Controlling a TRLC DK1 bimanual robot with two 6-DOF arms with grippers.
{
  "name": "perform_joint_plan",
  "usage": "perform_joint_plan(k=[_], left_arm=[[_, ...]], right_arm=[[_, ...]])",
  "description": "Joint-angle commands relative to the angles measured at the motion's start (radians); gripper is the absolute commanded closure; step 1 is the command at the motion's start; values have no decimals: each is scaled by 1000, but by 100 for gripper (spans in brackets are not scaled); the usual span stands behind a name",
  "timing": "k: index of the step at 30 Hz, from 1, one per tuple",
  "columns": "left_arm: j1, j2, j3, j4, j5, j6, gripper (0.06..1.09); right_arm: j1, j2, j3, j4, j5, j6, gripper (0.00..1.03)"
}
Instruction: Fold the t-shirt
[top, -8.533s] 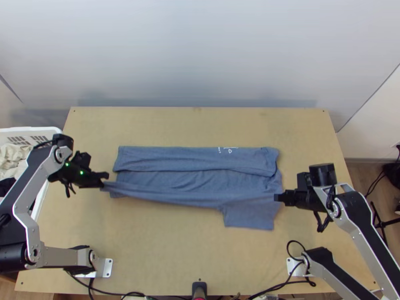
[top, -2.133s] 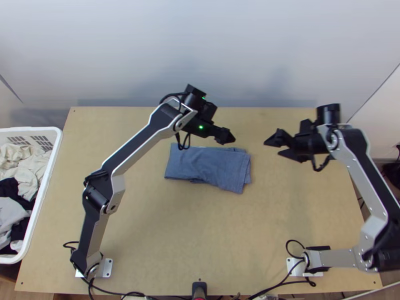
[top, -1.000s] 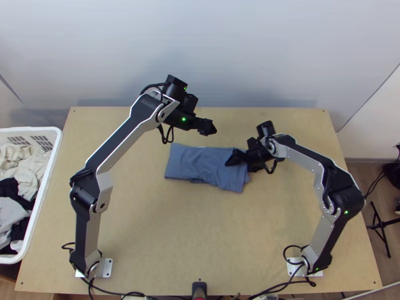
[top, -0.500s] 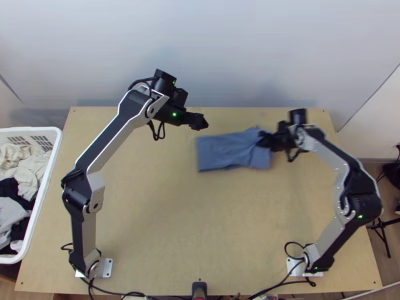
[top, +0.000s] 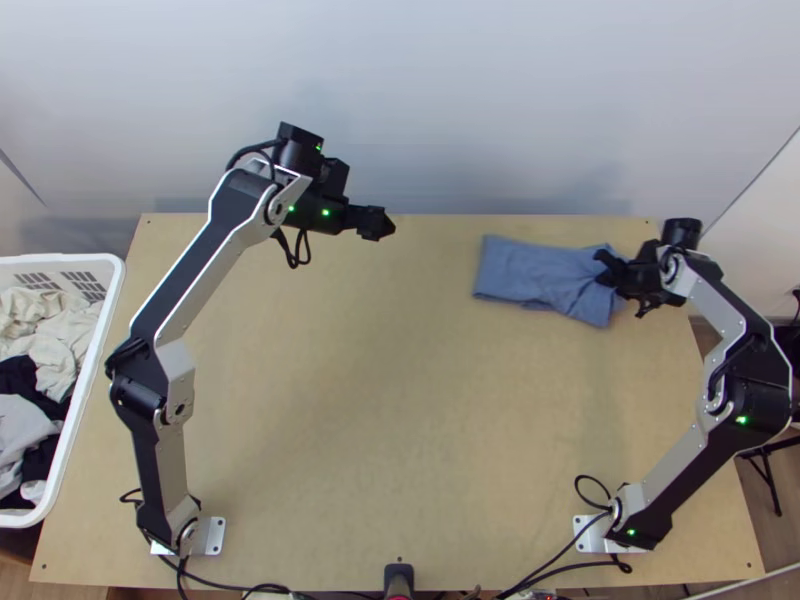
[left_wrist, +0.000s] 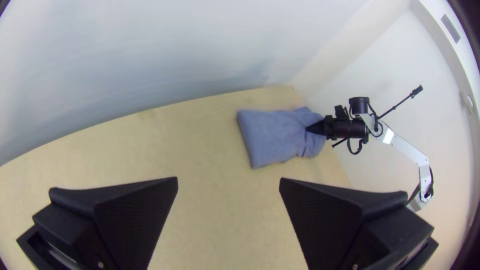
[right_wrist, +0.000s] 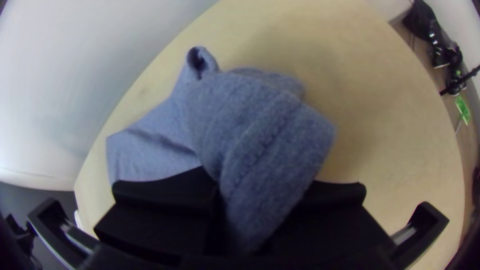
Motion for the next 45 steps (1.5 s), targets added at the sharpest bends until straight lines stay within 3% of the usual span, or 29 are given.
perform_joint_plan(k=[1,15,23,24,28,29,33,35,39,45], left_arm=[[24,-20,-5,-4,-10,0,10],[49,-58,-36,-7,-12,-5,10],[52,-83,-49,-12,-15,-5,10],[52,-84,-51,-12,-15,-4,10],[52,-95,-57,-12,-15,-2,10],[52,-95,-57,-12,-15,-2,10],[52,-98,-57,-12,-15,-2,10],[55,-101,-57,-12,-18,-4,10],[63,-109,-57,-2,-39,-11,10],[81,-149,-37,19,-136,-2,10]], right_arm=[[-103,65,73,2,90,78,100],[-158,99,97,0,276,282,100],[-130,47,70,-20,276,270,100],[-126,35,62,-20,276,259,92],[-98,-28,41,-49,274,190,26],[-92,-51,34,-58,276,169,16],[-71,-174,5,-64,306,75,4],[-34,-249,-24,-29,452,3,4],[37,-375,-91,94,652,-138,4],[133,-547,-190,308,727,-371,4]])
